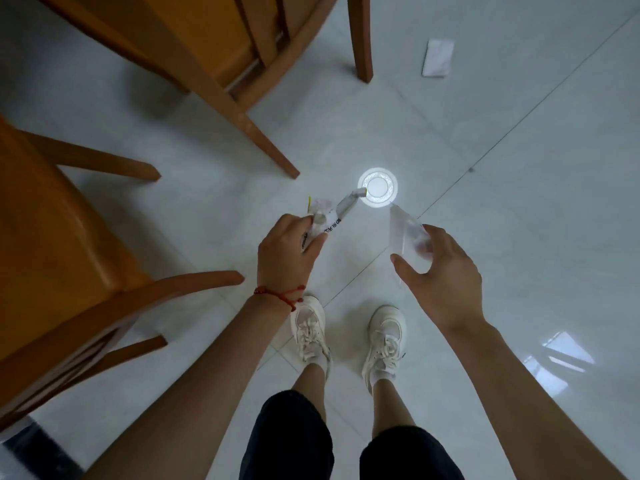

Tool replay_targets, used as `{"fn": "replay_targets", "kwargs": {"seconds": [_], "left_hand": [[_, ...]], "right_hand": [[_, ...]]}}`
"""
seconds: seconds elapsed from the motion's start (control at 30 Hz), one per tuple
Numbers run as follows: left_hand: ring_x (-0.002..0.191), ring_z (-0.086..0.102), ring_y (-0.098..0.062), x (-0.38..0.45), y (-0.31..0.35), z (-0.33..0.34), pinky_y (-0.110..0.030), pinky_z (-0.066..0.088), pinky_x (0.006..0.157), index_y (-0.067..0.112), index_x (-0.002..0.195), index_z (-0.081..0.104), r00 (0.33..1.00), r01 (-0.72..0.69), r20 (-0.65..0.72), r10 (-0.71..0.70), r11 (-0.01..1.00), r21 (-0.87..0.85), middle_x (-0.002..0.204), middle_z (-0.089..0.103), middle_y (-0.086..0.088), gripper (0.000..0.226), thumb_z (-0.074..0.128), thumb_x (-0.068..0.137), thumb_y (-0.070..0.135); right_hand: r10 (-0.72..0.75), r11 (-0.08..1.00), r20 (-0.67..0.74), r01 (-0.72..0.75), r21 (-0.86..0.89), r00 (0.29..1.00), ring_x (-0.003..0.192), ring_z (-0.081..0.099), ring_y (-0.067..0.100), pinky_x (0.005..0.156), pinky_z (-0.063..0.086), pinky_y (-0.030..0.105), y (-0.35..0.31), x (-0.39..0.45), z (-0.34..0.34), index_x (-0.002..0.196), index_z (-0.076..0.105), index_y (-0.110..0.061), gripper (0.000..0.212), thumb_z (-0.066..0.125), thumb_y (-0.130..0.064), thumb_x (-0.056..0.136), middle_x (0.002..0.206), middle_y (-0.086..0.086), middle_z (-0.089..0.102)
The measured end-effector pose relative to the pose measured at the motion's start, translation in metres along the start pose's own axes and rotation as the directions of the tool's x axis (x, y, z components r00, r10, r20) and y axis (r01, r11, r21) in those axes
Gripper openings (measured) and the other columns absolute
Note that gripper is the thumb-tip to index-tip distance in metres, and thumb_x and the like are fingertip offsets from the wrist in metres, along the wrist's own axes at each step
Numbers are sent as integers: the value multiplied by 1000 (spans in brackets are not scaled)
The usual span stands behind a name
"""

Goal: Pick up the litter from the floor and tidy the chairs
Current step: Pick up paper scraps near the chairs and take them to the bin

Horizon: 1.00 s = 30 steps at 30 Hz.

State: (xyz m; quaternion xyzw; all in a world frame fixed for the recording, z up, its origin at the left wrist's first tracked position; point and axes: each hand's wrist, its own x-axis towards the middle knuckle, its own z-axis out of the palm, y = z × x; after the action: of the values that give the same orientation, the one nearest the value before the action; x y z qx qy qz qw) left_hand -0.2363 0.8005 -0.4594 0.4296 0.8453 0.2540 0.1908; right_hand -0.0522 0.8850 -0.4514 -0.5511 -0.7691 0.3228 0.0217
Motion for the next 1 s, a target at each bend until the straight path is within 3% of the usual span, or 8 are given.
{"fn": "replay_targets", "kwargs": {"seconds": [0.37, 0.47, 0.73, 1.0], "left_hand": [[50, 58, -26, -37, 103, -162, -19, 39, 50, -6, 80, 69, 995, -39, -93, 35, 998, -42, 64, 63, -18, 21, 80, 62, -2], [52, 59, -29, -51, 118, -195, -23, 43, 57, -8, 82, 69, 992, -39, -125, 34, 999, -33, 67, 64, -20, 22, 80, 63, -1], [57, 61, -35, -83, 126, -269, -26, 44, 58, -8, 85, 69, 977, 24, -209, -35, 998, -55, 71, 66, -22, 24, 79, 65, 1], [66, 62, -40, -107, 122, -295, -34, 49, 59, -11, 89, 67, 929, 174, -323, -183, 983, -59, 79, 67, -26, 28, 77, 67, 1]], "right_hand": [[-94, 992, -17, 95, 81, 995, 87, 58, 18, 68, 39, 27, -105, -66, -127, 114, 50, -19, 44, 67, -37, 77, 96, -1, 62], [-107, 991, -45, 110, 81, 993, 88, 58, 17, 68, 40, 27, -129, -81, -157, 115, 50, -20, 45, 66, -38, 77, 98, -2, 62], [-146, 989, -70, 147, 9, 987, 94, 58, 16, 70, 40, 26, -168, -111, -212, 119, 49, -21, 48, 65, -40, 78, 107, -3, 62], [-351, 930, 44, 353, -97, 935, 93, 58, 19, 67, 44, 29, -205, -91, -230, 119, 49, -19, 50, 66, -40, 78, 104, -1, 62]]}}
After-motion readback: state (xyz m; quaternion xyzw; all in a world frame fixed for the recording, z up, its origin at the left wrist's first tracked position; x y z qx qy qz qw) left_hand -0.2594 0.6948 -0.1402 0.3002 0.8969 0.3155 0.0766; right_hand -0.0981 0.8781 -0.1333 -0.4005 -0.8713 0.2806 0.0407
